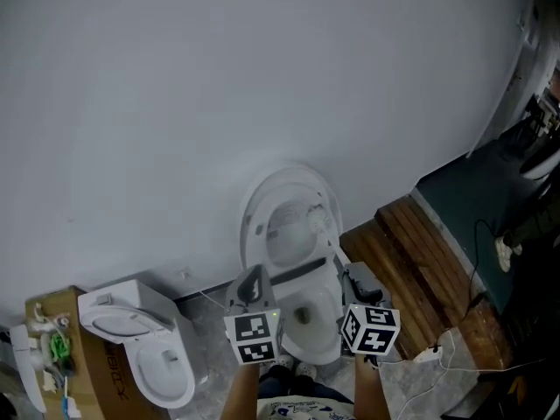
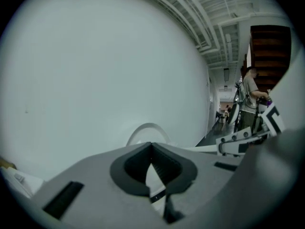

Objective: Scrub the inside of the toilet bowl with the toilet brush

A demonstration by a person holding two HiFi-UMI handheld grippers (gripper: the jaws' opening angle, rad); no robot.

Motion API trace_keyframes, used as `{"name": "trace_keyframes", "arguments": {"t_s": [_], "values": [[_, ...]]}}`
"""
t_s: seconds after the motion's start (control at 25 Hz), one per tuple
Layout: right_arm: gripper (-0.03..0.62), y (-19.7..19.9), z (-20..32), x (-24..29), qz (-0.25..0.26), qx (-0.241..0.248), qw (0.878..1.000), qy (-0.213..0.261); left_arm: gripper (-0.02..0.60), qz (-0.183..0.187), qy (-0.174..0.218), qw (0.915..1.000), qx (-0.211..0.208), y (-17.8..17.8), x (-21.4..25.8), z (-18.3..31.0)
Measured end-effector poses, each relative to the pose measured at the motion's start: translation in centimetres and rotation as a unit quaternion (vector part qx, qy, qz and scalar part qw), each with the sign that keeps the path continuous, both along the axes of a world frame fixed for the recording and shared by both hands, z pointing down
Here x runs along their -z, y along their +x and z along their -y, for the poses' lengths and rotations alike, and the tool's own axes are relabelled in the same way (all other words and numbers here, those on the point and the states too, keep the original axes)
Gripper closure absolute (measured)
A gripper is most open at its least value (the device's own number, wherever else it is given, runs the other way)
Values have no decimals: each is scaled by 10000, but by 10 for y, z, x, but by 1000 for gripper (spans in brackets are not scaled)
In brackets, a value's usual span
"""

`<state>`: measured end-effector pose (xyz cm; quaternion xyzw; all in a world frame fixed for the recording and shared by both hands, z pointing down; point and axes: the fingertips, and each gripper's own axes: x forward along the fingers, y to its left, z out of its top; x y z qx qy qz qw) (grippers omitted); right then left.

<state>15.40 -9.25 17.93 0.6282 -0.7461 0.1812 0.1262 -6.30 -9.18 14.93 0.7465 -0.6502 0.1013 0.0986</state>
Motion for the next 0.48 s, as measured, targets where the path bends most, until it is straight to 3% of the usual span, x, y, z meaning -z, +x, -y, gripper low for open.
{"name": "trace_keyframes", "arguments": {"t_s": [0.24,0.48], "values": [[427,0,3,34,40,14,9991,428,580,98,356,9993,23,-9,31,-1],[427,5,0,49,86,-21,9983,569,580,56,447,9989,128,-16,42,-7]]}}
